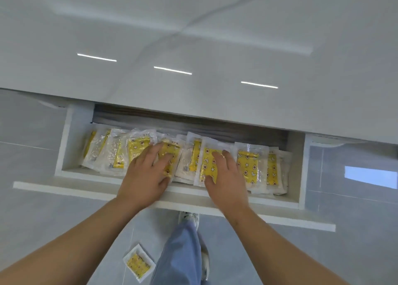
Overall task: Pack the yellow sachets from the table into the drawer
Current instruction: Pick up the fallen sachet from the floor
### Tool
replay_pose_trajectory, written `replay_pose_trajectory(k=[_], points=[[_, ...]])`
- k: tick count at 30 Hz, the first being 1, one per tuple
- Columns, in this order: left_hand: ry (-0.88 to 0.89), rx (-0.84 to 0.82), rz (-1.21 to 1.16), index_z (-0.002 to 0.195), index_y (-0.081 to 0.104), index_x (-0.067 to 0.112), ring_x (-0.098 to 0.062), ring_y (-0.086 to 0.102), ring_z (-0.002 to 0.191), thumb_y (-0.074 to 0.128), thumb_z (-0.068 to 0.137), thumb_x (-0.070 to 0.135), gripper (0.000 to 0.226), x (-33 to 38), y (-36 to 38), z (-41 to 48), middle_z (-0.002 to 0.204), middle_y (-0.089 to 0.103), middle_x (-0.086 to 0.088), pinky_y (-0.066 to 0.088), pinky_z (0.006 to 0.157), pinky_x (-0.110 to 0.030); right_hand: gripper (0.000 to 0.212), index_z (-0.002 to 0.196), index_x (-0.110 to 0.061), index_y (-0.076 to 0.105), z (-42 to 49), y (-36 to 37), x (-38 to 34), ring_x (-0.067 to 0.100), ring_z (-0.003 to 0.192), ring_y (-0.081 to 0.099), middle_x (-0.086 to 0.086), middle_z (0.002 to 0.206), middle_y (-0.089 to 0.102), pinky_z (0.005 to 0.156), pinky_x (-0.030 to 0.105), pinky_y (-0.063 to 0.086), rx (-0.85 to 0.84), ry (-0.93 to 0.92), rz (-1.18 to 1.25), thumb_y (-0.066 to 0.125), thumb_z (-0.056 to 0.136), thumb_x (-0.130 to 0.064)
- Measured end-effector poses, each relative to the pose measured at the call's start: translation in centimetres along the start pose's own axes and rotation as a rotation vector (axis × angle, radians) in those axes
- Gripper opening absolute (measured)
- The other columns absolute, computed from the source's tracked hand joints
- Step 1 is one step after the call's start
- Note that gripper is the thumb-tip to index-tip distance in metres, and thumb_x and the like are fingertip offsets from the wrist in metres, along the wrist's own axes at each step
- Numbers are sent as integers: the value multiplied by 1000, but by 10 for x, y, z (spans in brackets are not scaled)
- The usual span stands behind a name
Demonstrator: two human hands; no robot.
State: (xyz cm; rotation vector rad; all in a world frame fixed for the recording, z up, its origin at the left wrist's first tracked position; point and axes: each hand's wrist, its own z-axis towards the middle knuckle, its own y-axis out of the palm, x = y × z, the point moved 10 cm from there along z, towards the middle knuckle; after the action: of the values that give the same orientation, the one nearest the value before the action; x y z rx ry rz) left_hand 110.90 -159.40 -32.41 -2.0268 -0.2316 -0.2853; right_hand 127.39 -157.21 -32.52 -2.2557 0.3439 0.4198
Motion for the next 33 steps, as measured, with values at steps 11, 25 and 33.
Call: replay_pose_trajectory(k=[11, 25, 33], points=[[-95, 238, -263, 113, 63, 12, -20, 51, 103, 63, 80, 4, 34, 10, 4, -172, 113, 56, -7, 43, 80, -30, 41, 133, -24, 44, -162, 67, 3, 12, 125, 39, -8, 136, 43, 106, 24, 28, 124, 11, 229, 46, 93, -17], [-325, -439, -269, 128, 44, 26, -18, 52, 111, 44, 94, 24, 34, -150, 147, -296, 133, 39, 3, 41, 88, -26, 41, 130, -22, 45, -236, 324, -35, 23, 119, 49, 2, 131, 51, 94, 30, 42, -225, 399, 189, 49, 89, -23], [-419, -515, -360, 127, 47, 25, -14, 55, 106, 46, 92, 25, 34, -238, 302, -298, 132, 47, 1, 43, 95, -31, 51, 136, -24, 38, -188, 487, -1, 23, 118, 47, 0, 134, 46, 94, 33, 41, -198, 496, 137, 52, 87, -24]])
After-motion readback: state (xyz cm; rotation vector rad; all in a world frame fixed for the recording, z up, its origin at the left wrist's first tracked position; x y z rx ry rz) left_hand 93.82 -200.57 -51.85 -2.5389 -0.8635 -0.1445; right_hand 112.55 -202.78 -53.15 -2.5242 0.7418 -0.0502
